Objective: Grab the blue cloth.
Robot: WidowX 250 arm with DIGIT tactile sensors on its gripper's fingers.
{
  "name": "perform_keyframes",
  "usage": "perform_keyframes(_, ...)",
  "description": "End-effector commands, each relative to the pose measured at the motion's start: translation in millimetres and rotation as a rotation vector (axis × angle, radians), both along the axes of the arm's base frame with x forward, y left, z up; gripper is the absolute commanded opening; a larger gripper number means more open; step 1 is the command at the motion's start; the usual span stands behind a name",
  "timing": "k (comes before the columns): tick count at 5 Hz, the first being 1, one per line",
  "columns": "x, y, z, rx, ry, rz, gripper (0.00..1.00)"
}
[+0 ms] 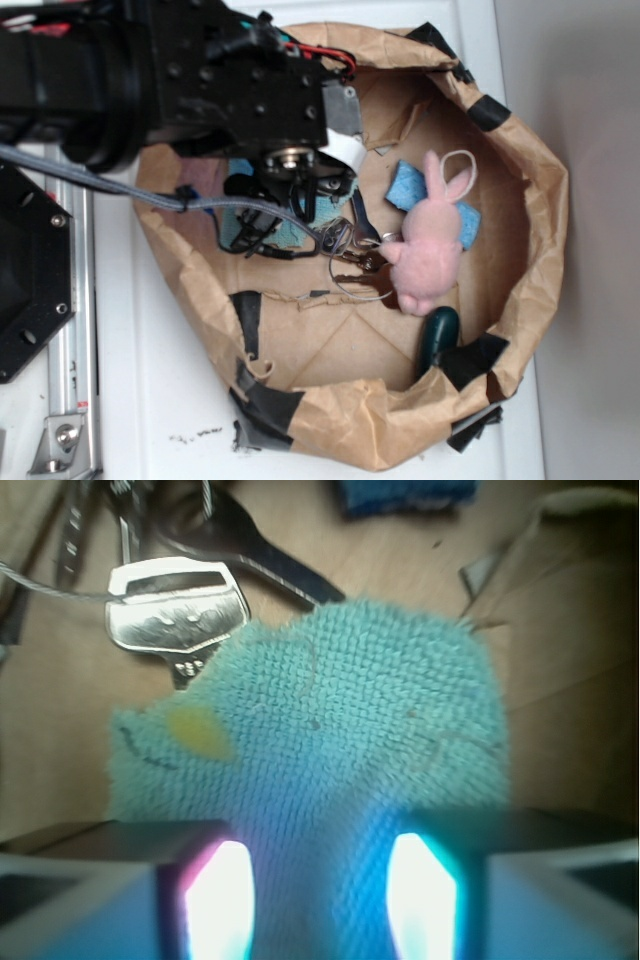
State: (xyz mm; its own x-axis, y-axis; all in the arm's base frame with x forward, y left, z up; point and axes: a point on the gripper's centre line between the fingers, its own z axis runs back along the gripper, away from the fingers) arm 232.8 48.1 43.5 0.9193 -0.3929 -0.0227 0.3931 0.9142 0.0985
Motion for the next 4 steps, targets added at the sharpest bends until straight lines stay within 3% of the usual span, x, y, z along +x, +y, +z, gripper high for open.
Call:
perform_keyframes(1,0.4,0.9,11.9,0.015,-0.053,0.021,0.0)
perform_keyframes(2,-1.7,9.1,15.1,-0.008,-0.046,0.03,1.0)
perform_keyframes(4,-6.6,21.7,25.0,-0.02,-0.091,0.054,1.0)
